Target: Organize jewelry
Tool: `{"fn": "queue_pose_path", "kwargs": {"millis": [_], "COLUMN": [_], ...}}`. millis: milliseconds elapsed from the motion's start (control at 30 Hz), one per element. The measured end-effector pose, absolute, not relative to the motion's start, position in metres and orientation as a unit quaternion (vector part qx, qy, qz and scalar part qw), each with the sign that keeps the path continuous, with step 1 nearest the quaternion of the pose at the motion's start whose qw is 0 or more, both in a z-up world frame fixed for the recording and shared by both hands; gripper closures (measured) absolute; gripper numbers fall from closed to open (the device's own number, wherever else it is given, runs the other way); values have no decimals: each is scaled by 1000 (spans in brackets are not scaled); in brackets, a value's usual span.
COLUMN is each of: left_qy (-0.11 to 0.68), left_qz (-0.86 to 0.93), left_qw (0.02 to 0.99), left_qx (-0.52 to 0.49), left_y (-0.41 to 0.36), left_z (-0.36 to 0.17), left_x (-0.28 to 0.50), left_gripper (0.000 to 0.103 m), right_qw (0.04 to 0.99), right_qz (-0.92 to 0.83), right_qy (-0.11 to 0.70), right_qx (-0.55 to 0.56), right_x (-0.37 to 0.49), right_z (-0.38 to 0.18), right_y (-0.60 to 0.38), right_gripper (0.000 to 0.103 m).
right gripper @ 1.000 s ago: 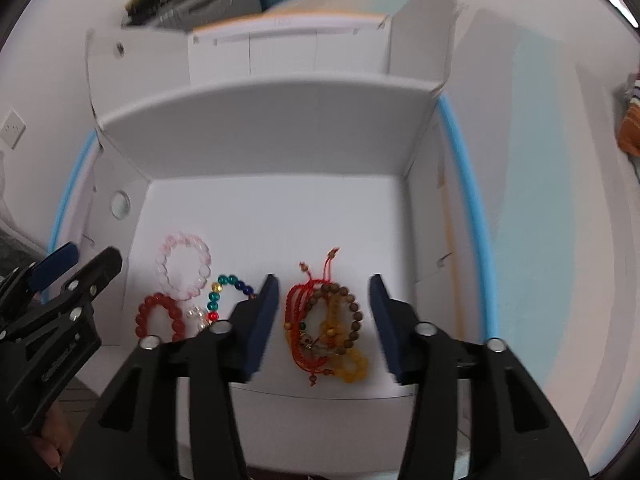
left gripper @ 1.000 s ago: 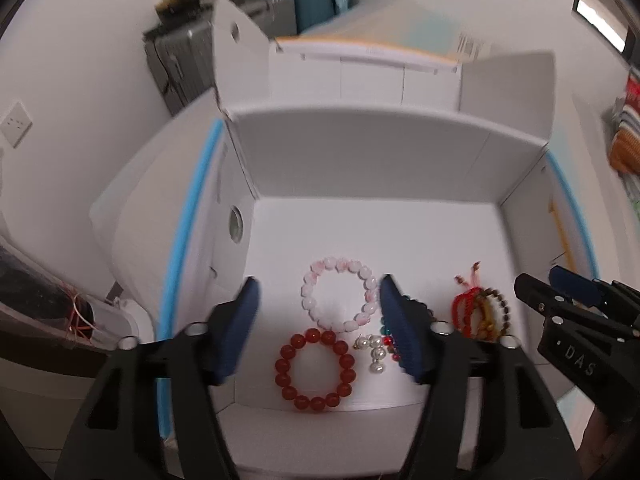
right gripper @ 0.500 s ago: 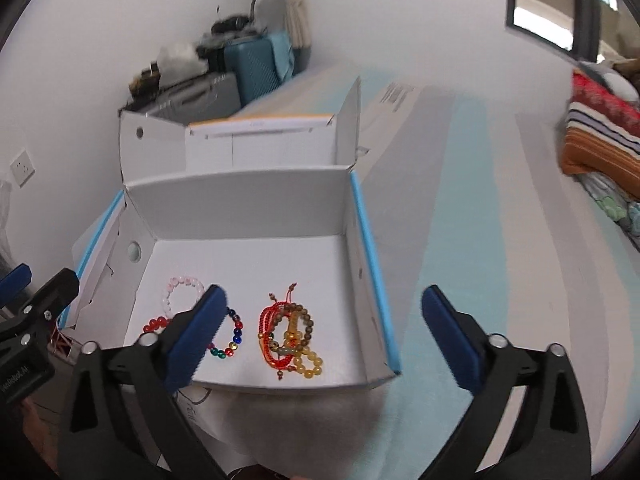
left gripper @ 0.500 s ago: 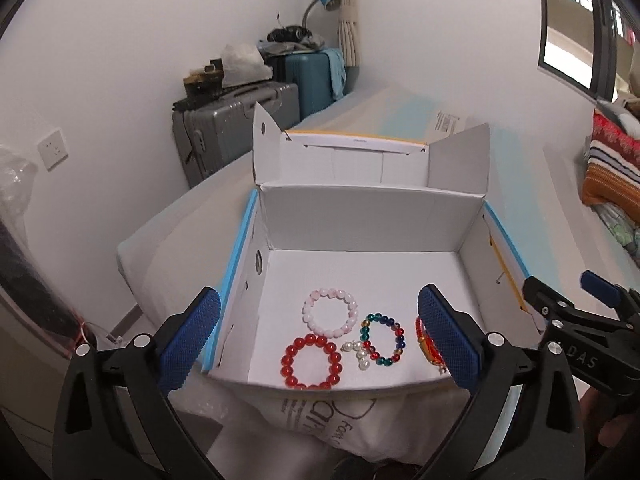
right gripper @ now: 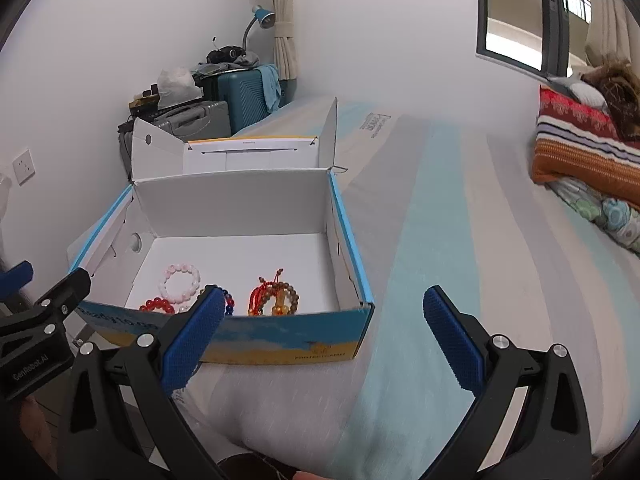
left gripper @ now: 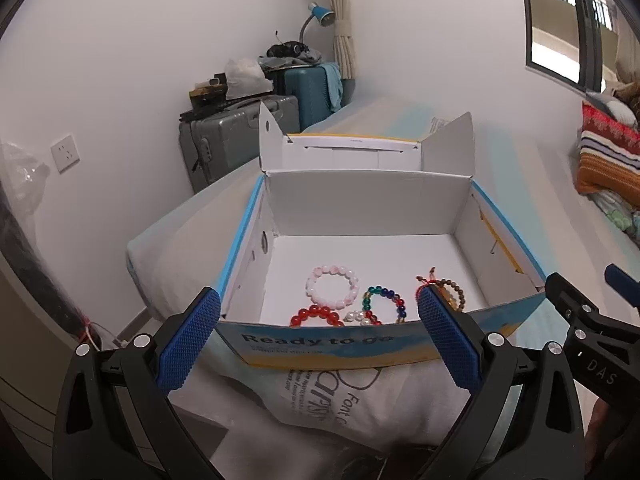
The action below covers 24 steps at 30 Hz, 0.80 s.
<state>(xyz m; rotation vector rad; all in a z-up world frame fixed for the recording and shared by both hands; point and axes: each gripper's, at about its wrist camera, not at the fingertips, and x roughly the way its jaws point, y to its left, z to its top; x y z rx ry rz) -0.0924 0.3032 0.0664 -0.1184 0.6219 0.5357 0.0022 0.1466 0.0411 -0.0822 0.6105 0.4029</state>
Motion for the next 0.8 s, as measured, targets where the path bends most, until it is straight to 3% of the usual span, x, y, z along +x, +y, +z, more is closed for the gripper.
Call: {"fn": "queue_pose_path", "kwargs": {"millis": [800], "left_qy": [330], "left_qz": [257], "left_qw": [906], "left_qx": [-60], "left_y": [300], "left_z": [48], "left_x": [-86], "left_gripper": [6], "right_qw": [931], "right_qz": [194], "right_qy": [307], "right_qx": [-42], "right_x": [5], "right_z": [33], "right_y": [145], "right_gripper": [7]}}
